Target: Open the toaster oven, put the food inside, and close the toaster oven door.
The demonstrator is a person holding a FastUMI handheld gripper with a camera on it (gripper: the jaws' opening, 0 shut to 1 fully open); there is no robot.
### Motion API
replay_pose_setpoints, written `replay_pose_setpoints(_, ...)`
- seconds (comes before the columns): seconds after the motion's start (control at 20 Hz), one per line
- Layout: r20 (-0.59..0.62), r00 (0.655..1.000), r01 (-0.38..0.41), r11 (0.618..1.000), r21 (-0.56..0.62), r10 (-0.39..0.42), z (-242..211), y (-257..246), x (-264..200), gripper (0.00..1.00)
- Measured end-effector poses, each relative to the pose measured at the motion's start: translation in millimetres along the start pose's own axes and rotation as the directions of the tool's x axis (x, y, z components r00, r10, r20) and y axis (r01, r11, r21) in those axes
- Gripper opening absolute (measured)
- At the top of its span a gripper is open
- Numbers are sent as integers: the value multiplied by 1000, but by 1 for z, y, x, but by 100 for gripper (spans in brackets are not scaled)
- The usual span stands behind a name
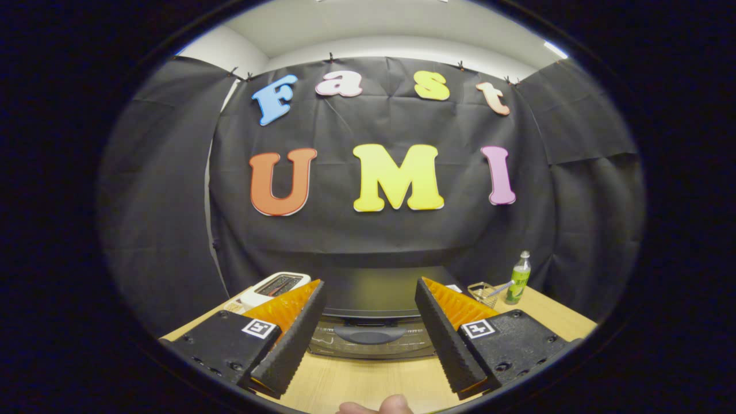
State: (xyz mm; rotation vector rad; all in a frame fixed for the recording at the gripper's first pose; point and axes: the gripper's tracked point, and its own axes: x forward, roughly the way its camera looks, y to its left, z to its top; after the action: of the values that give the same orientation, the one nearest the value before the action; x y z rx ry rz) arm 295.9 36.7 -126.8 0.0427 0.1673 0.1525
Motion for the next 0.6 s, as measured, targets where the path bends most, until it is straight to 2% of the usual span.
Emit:
replay_pose_setpoints(0.25, -60, 998, 18, 1000, 2, -18, -47, -4, 56, 100)
replay_pose_setpoints(0.55, -107, 992, 60, 997, -37, -64, -87, -16, 82, 100)
replay_pose_setpoints(0.6, -80, 995, 65, 997, -31, -67, -83, -16, 74, 100)
